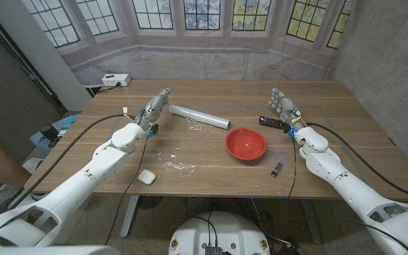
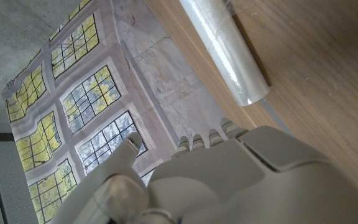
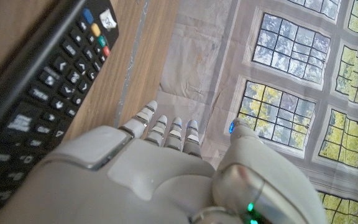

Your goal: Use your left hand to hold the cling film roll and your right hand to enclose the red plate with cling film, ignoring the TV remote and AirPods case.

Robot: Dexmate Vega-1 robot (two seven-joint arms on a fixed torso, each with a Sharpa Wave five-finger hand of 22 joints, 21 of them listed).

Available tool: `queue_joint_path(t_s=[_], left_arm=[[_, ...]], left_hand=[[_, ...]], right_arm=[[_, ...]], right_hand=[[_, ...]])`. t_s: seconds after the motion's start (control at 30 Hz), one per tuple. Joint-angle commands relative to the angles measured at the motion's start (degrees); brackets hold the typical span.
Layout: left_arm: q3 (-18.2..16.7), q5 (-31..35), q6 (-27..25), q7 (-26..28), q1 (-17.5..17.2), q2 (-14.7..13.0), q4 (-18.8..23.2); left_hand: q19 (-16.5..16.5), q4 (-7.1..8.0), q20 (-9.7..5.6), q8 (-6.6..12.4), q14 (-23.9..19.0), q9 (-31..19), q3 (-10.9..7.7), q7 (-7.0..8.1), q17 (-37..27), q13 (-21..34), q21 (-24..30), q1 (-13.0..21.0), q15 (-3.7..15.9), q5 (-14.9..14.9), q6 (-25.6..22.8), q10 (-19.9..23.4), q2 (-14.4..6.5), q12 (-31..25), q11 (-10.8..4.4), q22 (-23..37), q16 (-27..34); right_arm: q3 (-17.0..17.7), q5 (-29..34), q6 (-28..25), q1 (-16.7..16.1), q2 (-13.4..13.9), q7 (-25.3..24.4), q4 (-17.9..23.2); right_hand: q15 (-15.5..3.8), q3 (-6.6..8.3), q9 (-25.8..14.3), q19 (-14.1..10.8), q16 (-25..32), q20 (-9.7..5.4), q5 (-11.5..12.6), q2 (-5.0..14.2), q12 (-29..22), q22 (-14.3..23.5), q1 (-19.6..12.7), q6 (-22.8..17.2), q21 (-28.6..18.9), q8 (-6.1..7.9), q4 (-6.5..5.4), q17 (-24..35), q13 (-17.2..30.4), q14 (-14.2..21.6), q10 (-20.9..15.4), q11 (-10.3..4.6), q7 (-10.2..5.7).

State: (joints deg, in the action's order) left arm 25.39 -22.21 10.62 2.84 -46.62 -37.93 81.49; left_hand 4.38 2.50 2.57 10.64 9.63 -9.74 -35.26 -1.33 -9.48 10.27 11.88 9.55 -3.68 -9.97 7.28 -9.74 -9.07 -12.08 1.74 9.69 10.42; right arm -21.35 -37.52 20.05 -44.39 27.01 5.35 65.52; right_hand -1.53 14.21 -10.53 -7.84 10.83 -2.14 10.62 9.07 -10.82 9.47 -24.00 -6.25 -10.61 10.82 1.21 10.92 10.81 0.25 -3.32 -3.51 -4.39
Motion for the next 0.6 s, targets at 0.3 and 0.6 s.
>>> queue_joint_path(t_s=[0.3,0.6], left_arm=[[3.37,14.79,-1.59,0.88,2.99,-6.67,3.21],[5.70,22.80,-0.45,-0.18,5.91,-8.54,2.68]], left_hand=[[-1.39,-1.12,0.17,0.15,1.08,-0.27,-0.37,0.24,-0.08,0.26,0.35,1.33,0.35,-0.05,-0.89,0.56,-0.03,-0.28,-0.26,0.14,0.14],[-2.26,-1.48,0.38,0.06,0.43,-0.29,-0.77,0.11,-0.11,0.27,0.41,1.90,0.52,-0.13,-1.01,1.16,-0.64,-0.34,-0.34,0.15,0.19]], right_arm=[[-0.02,0.39,1.08,0.86,-0.45,0.30,-1.28],[-0.14,0.55,1.84,1.05,-1.23,0.01,-2.00]], right_hand=[[-3.40,0.35,-0.13,-0.57,0.51,-2.83,-0.10,-0.12,-0.22,0.26,-0.79,-0.31,-0.29,0.33,0.39,0.10,0.13,0.09,-0.01,-0.03,-0.04],[-3.63,0.44,-0.13,-0.72,0.63,-2.82,-0.17,-0.10,-0.35,0.26,-0.90,-0.62,-0.36,0.42,0.65,0.11,0.13,0.25,-0.36,-0.48,-0.11]])
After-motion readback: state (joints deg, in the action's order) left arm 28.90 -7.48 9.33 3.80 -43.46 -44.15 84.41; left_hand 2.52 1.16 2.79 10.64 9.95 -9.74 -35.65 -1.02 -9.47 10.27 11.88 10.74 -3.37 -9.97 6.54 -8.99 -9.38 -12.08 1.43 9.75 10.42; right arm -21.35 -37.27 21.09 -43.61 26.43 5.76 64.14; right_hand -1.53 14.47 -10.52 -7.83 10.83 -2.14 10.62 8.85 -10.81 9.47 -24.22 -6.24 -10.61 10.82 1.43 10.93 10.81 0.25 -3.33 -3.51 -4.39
